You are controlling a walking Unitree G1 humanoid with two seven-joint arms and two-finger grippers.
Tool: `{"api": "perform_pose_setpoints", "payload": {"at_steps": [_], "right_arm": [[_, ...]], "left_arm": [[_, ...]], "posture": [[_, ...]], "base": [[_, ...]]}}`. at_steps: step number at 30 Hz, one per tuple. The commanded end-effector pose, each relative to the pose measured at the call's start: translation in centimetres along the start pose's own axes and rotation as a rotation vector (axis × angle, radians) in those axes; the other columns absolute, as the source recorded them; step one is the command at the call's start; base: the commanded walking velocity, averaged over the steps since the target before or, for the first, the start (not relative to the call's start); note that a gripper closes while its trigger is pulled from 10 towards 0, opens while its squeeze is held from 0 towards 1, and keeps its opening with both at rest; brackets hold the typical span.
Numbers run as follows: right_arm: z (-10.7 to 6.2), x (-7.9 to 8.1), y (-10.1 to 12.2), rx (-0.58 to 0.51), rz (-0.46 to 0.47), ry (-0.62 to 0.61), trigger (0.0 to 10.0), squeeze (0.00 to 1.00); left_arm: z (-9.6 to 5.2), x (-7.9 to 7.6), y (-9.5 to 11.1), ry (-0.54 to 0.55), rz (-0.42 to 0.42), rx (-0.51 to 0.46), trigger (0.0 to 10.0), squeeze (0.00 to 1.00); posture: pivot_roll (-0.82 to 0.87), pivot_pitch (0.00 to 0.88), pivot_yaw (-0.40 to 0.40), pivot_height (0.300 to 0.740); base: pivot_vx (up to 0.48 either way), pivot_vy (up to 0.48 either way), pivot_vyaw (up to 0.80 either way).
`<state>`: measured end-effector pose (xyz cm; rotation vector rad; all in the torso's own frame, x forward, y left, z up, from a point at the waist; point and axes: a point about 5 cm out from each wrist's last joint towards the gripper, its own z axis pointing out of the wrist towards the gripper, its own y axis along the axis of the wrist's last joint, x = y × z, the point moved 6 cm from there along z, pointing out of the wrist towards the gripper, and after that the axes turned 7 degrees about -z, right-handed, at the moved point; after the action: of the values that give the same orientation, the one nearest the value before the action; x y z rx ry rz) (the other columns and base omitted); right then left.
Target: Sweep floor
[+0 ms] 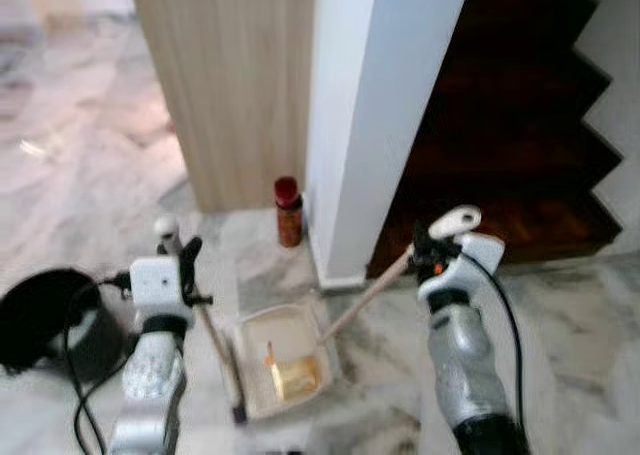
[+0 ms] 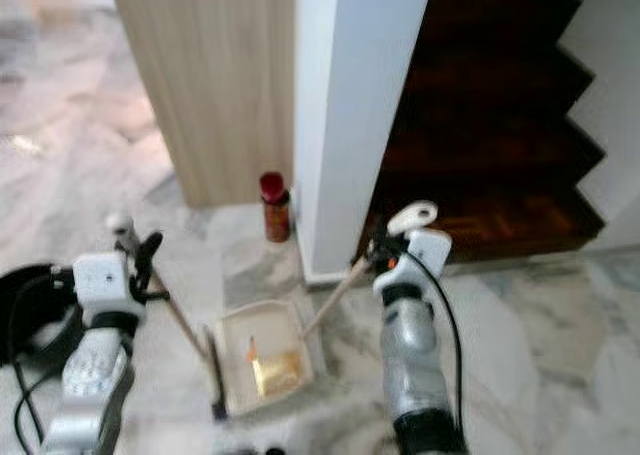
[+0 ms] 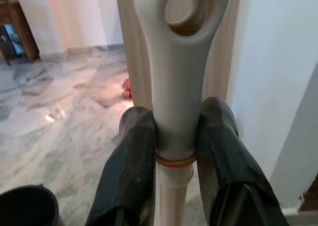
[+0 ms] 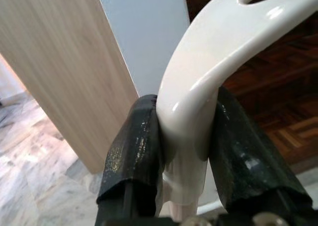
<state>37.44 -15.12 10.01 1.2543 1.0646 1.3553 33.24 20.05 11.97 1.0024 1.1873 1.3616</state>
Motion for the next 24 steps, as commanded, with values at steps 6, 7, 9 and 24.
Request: {"api": "perform_pose_setpoints", "payload": {"at_steps": [6, 7, 9, 24], "right_arm": [[0.24, 0.40, 0.96, -0.035, 0.016, 0.003, 10.0, 0.00], [0.23, 0.40, 0.94, -0.034, 0.017, 0.003, 10.0, 0.00], [0.22, 0.40, 0.92, -0.033, 0.017, 0.003, 10.0, 0.00], [0.27, 0.35, 0.81, -0.026, 0.014, 0.005, 10.0, 0.00]], "left_arm": [[0.00, 0.03, 0.54, -0.007, 0.008, -0.021, 10.0, 0.00], [-0.01, 0.01, 0.53, -0.008, 0.009, -0.020, 10.0, 0.00], [-0.01, -0.01, 0.52, -0.010, 0.011, -0.020, 10.0, 0.00], [0.01, -0.10, 0.50, -0.009, 0.007, -0.019, 10.0, 0.00]], "posture": [[0.10, 0.090, -0.025, 0.740], [0.10, 0.090, -0.025, 0.740], [0.10, 0.090, -0.025, 0.740], [0.10, 0.090, -0.030, 0.740]], "base": [[0.000, 0.000, 0.00], [0.000, 0.000, 0.00], [0.000, 0.000, 0.00], [-0.103, 0.000, 0.00]]}}
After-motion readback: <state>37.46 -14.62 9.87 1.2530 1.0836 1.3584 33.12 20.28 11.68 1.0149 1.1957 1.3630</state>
